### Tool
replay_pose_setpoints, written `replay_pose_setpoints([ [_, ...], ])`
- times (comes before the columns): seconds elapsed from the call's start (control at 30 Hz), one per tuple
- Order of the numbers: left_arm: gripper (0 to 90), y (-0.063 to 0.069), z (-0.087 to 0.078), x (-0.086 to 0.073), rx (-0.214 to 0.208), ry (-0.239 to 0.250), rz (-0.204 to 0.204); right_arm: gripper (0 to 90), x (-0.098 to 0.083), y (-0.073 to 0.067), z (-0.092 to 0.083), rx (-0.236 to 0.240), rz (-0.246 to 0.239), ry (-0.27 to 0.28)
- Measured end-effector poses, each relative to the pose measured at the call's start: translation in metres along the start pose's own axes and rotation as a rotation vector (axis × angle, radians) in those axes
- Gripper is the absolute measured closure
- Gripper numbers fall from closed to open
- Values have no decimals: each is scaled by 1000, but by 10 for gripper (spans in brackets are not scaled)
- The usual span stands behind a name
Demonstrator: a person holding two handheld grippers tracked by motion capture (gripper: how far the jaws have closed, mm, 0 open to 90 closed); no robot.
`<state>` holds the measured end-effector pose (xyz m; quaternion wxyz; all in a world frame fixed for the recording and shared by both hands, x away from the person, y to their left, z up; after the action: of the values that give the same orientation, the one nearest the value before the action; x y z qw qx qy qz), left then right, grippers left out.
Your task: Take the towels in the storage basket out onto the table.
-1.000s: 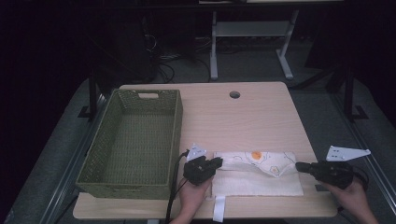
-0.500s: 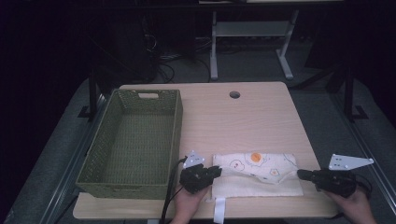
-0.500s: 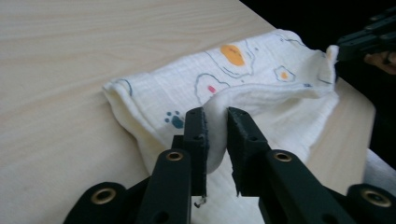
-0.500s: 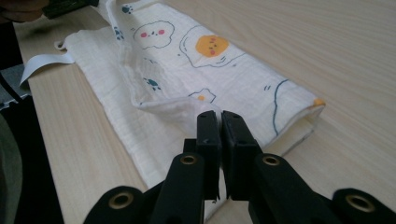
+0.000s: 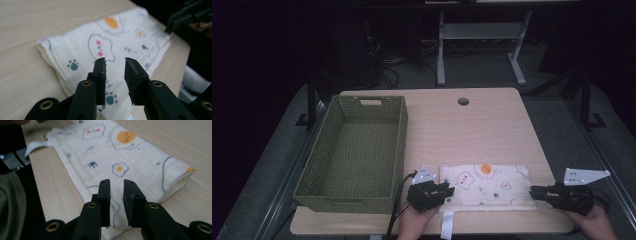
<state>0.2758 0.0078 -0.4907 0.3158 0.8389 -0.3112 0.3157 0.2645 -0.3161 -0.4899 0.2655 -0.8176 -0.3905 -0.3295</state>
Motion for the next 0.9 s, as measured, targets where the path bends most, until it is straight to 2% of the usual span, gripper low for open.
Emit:
replay_pose_setpoints([
  [0.13,705,-3,5,-8,23,-65,9,777,-5,0,15,-6,-20,-58],
  [0.33,717,-10,7,-23,39,-147,-13,784,-17,-3,24,-4,-25,-86],
  [0.4,719,-10,7,-23,37,-137,-19,784,-21,-5,26,-14,-21,-103],
  [0.47,718,-8,7,-24,41,-145,-4,781,-22,-6,25,-12,-22,-97],
  [0.53,713,-5,5,-22,29,-129,6,772,-22,-7,25,-8,-25,-106],
  [0.63,706,-1,5,-17,20,-110,23,763,-17,-7,23,-4,-32,-79],
  [0.73,707,-2,7,-13,34,-111,43,738,-11,-5,23,-8,-36,-61],
  [0.9,708,-6,11,-14,41,-108,21,731,-8,-2,27,-19,-35,-64],
])
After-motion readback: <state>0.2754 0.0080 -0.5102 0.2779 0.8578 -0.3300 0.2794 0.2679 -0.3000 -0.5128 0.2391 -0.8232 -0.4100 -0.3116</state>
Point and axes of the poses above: each handheld gripper's, and its own axes: z roughly forward along the jaws, x roughly out of its top, y roughly to its right, the point moved 7 cm from there along z, roughly forward along the jaws, and after that the axes turned 3 degrees about -y, right-handed, at the moved point
